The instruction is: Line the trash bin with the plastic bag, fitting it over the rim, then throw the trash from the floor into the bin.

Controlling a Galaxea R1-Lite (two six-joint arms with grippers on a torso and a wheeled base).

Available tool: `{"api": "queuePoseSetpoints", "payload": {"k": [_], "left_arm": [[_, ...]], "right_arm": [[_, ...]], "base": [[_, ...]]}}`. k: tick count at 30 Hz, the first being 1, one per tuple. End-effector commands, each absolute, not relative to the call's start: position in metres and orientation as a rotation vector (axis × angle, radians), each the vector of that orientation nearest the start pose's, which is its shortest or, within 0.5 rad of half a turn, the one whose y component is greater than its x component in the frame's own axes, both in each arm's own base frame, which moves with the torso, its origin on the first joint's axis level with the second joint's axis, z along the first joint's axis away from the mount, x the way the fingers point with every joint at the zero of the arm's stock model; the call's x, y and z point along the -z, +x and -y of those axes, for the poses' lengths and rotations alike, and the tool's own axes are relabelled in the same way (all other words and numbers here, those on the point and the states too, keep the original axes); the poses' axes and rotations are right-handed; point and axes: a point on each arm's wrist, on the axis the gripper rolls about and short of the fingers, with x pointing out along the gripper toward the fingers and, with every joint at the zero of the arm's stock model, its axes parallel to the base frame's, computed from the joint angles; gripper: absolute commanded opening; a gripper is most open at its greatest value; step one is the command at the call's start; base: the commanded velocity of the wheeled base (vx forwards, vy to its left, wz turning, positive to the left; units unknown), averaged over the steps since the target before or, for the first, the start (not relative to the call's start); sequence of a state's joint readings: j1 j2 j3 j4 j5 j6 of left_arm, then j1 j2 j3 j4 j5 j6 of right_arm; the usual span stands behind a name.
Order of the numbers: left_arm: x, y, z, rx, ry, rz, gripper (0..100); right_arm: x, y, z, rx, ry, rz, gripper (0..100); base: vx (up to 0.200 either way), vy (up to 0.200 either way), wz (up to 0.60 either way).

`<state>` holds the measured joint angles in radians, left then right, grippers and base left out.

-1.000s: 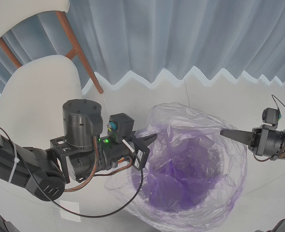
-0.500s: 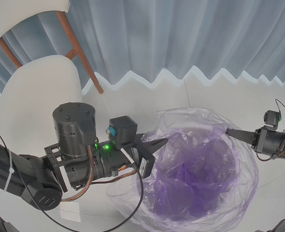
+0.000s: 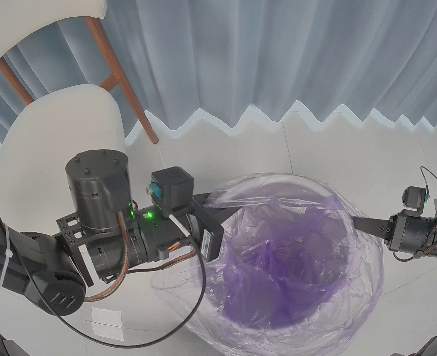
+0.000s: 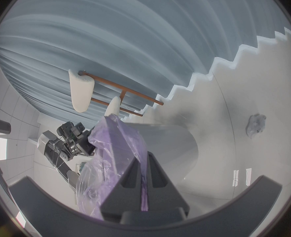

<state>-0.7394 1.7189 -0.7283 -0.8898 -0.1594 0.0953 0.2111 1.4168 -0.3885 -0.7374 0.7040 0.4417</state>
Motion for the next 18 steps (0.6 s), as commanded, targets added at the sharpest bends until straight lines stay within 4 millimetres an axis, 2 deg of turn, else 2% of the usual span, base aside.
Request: {"api": "queuePoseSetpoints", "payload": {"k": [1, 15, 16, 18], "left_arm": [[-0.188, 0.229, 0.205, 0.882, 0.108, -0.037, 0], [-0.197, 0.233, 0.208, 0.863, 0.089, -0.007, 0], [-0.197, 0.233, 0.207, 0.860, 0.089, -0.008, 0], [-0.196, 0.233, 0.207, 0.842, 0.089, -0.013, 0]], "right_arm": [[-0.149, 0.188, -0.056, -0.829, 0.466, -0.514, 0], [-0.148, 0.202, -0.059, -0.828, 0.483, -0.502, 0], [-0.148, 0.203, -0.059, -0.826, 0.488, -0.503, 100], [-0.149, 0.200, -0.057, -0.816, 0.511, -0.507, 100]], "base": [[0.000, 0.000, 0.00], [0.000, 0.000, 0.00], [0.000, 0.000, 0.00], [0.000, 0.000, 0.00]]}}
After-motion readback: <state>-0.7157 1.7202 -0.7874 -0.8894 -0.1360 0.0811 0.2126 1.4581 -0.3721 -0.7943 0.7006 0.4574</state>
